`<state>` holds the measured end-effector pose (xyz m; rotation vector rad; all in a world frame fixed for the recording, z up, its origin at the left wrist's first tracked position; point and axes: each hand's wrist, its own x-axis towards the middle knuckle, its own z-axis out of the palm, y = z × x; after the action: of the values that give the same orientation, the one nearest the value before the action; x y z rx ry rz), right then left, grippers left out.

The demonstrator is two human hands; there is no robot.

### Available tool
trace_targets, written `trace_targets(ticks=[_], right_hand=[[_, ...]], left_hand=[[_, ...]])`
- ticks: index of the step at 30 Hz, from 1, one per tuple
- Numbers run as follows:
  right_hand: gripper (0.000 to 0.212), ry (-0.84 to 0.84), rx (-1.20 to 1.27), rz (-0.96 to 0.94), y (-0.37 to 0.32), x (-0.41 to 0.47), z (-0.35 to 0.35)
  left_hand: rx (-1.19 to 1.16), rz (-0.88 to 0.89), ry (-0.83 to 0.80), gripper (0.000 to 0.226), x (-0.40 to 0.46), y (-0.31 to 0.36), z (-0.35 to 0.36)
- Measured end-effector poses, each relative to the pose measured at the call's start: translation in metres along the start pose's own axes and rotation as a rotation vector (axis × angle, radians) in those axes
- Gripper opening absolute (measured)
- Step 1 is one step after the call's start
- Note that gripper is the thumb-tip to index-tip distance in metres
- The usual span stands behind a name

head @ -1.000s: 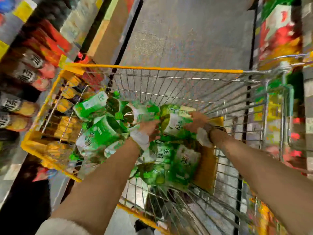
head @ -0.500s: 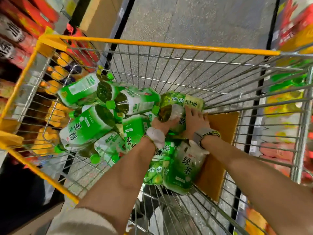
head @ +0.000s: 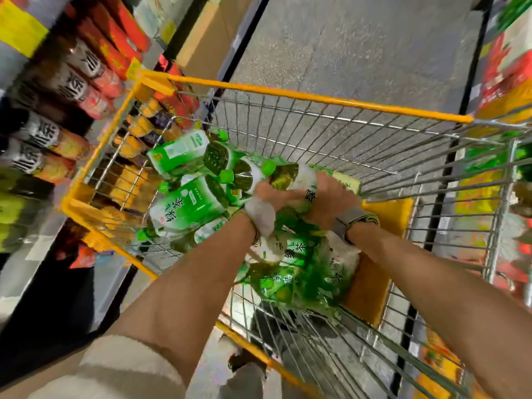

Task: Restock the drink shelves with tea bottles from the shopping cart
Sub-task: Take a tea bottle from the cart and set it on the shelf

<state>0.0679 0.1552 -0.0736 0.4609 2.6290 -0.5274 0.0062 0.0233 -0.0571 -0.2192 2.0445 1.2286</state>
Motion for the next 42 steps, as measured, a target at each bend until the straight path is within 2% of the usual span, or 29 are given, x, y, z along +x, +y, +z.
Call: trace_targets(ticks=[2,3,6,8,12,15,20,23,27,31,33,35,38,41,42], right_hand=[[0.088,0.079,-0.004,-0.048,-0.021,-0.011,-0.009],[0.088,0.107,-0.023,-0.066,-0.033,-0.016,-0.014],[0.100,0.092,-0.071,-0.098,-0.075,-0.034,-0.033],[0.102,0.062,-0.085,-0.104,-0.082,-0.037,-0.034],[0.107,0.052,-0.104,-0.216,-0.133,-0.059,-0.048],[0.107,0.047,-0.113,-0.250,-0.179,-0.078,-0.054],[0.114,-0.010,-0.011,-0.332,-0.240,-0.103,-0.058],[0.112,-0.091,0.048,-0.425,-0.284,-0.123,-0.062],[0.106,-0.191,0.175,-0.482,-0.327,-0.139,-0.058],[0.077,-0.371,0.238,-0.574,-0.391,-0.171,-0.049],[0.072,-0.462,0.255,-0.621,-0.418,-0.182,-0.040],[0.076,-0.472,0.238,-0.627,-0.442,-0.187,-0.030],[0.076,-0.477,0.235,-0.665,-0.478,-0.194,-0.006],[0.066,-0.471,0.205,-0.703,-0.513,-0.209,0.019],[0.069,-0.474,0.206,-0.719,-0.523,-0.209,0.027]], left_hand=[[-0.059,-0.021,0.009,0.046,-0.013,0.003,-0.022],[-0.087,-0.021,0.014,0.047,-0.018,0.004,-0.033],[-0.089,-0.002,0.089,0.048,-0.048,0.009,-0.072],[-0.125,0.002,0.051,0.042,-0.053,0.007,-0.079],[-0.136,0.037,0.090,0.052,-0.087,0.002,-0.135],[-0.137,0.058,0.123,0.042,-0.122,0.004,-0.179],[-0.123,0.095,0.197,0.050,-0.170,-0.006,-0.243],[-0.105,0.110,0.256,0.057,-0.199,-0.027,-0.288],[-0.107,0.155,0.261,0.046,-0.232,-0.051,-0.332],[-0.172,0.170,0.279,0.052,-0.274,-0.087,-0.386],[-0.239,0.212,0.306,0.050,-0.295,-0.108,-0.409],[-0.271,0.206,0.329,0.044,-0.307,-0.130,-0.428],[-0.364,0.209,0.335,0.054,-0.324,-0.161,-0.456],[-0.498,0.201,0.348,0.068,-0.331,-0.198,-0.482],[-0.534,0.193,0.360,0.069,-0.333,-0.208,-0.490]])
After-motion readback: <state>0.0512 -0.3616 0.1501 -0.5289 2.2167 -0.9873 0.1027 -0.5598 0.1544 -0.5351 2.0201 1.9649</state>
